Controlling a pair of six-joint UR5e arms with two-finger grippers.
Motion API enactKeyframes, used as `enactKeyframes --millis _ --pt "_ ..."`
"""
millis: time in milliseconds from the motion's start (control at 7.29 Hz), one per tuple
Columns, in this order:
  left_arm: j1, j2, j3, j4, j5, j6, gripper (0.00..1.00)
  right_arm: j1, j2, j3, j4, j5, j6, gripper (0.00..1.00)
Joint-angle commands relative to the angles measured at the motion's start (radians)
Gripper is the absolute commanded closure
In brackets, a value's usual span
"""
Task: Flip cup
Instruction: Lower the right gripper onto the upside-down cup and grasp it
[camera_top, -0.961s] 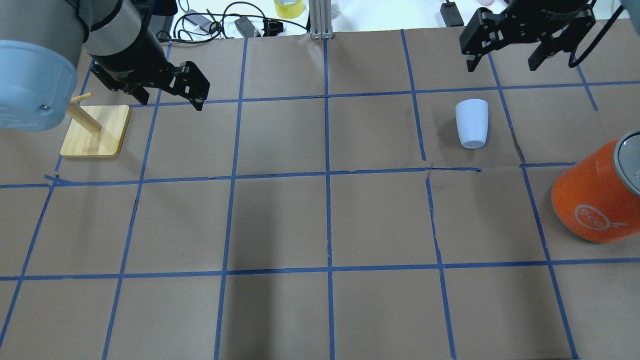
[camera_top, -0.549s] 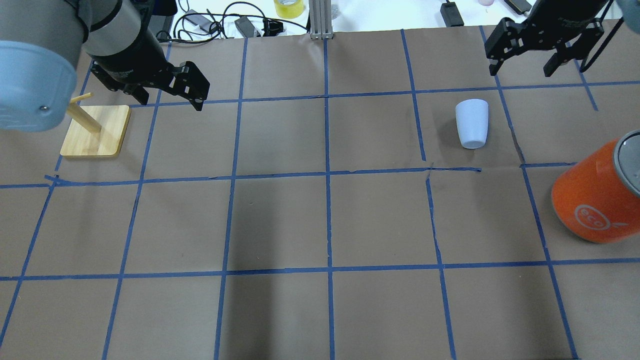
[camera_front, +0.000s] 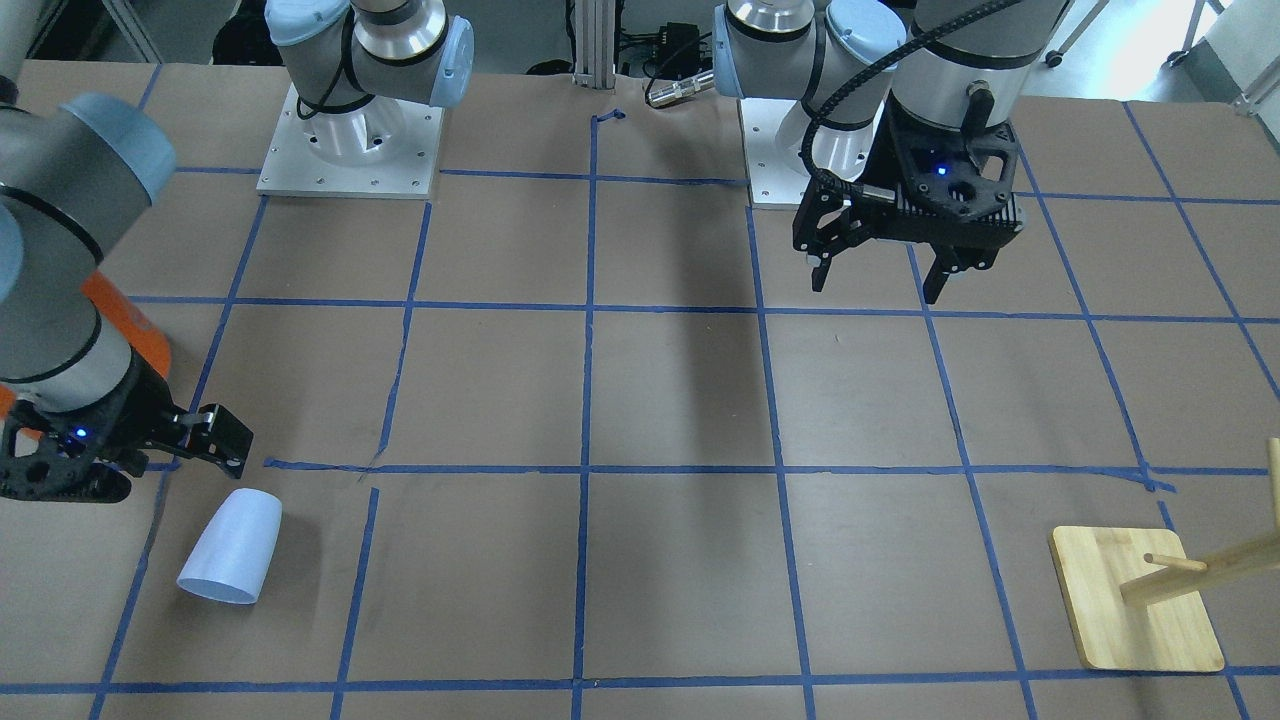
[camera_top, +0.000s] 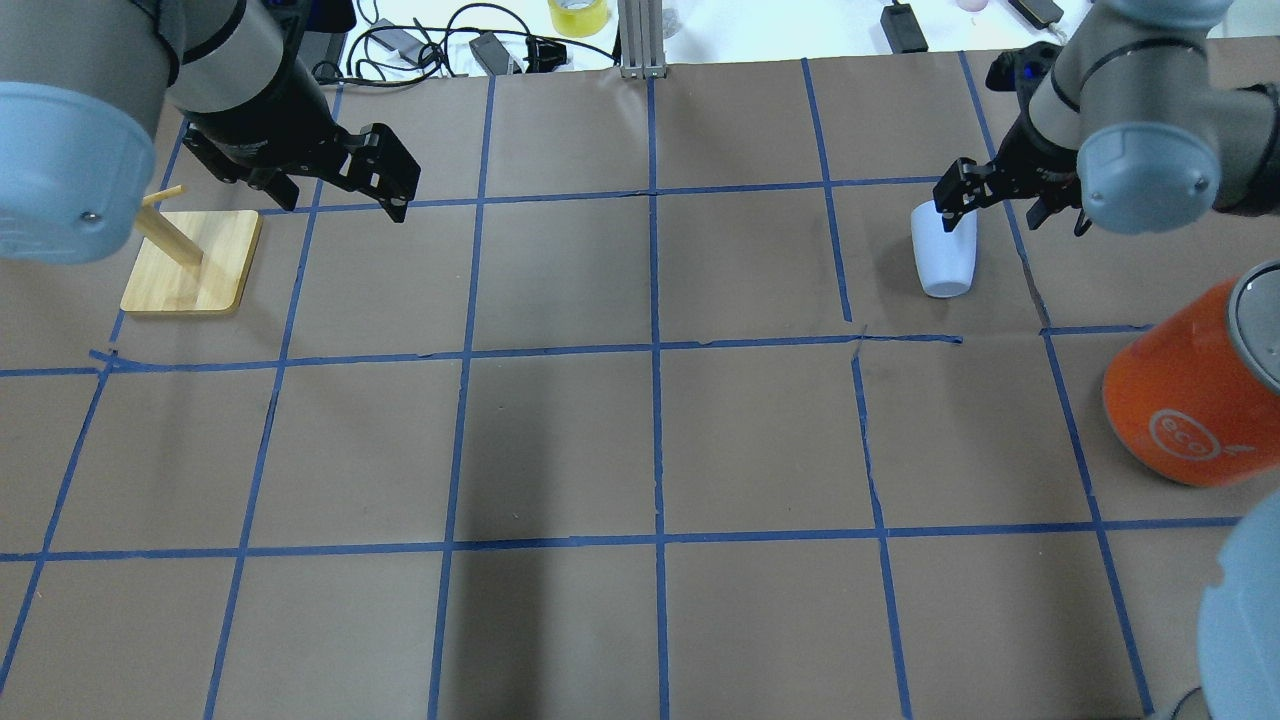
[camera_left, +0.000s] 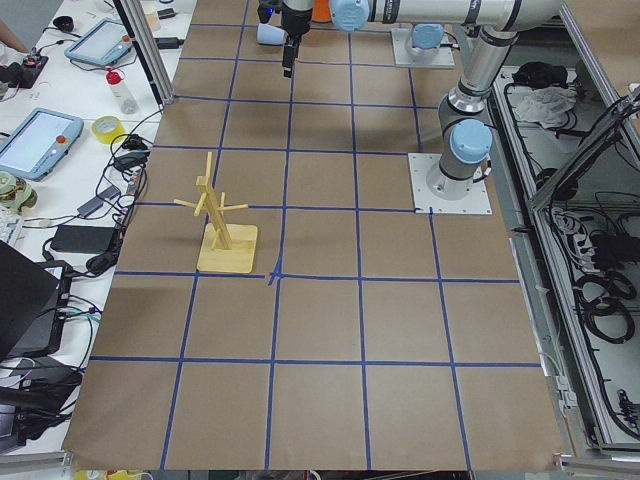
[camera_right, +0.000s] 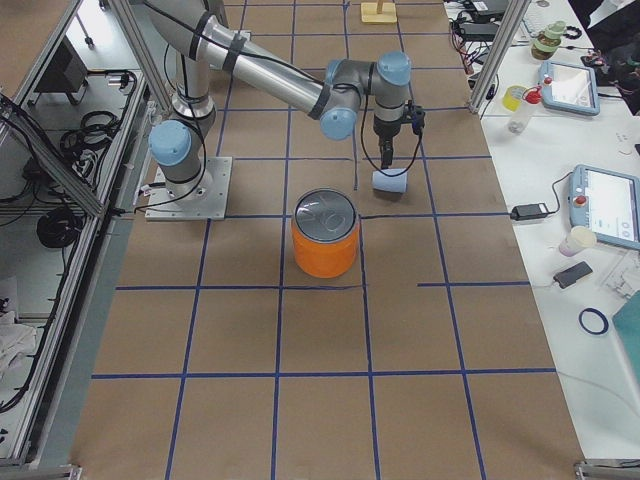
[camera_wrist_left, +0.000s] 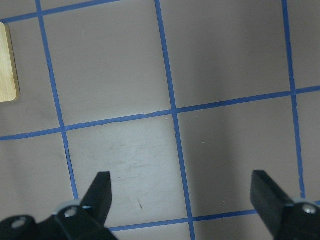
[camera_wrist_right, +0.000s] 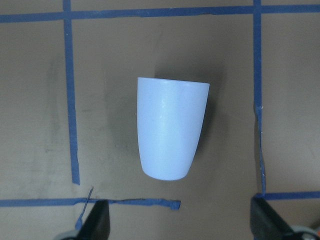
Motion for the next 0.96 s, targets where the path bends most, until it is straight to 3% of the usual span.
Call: enactKeyframes --millis 0,275,412,686,824 --pt "0.000 0.000 0.000 0.000 0.000 0.000 0.00 -0.002 0.126 0.034 -0.171 0.005 0.002 0.01" --pt "0.000 0.000 0.000 -0.002 0.000 0.000 0.00 -0.002 0.174 0.014 -0.190 0.006 0.013 0.01" --pt "-0.001 0.000 0.000 -0.002 0.000 0.000 0.00 -0.002 0.178 0.012 -0.190 0.015 0.013 0.10" --pt "0.000 0.000 0.000 -0.001 0.000 0.000 0.00 -0.002 0.169 0.014 -0.189 0.057 0.013 0.51" --pt "-0.001 0.000 0.000 -0.002 0.000 0.000 0.00 -0.002 0.149 0.014 -0.184 0.055 0.011 0.57"
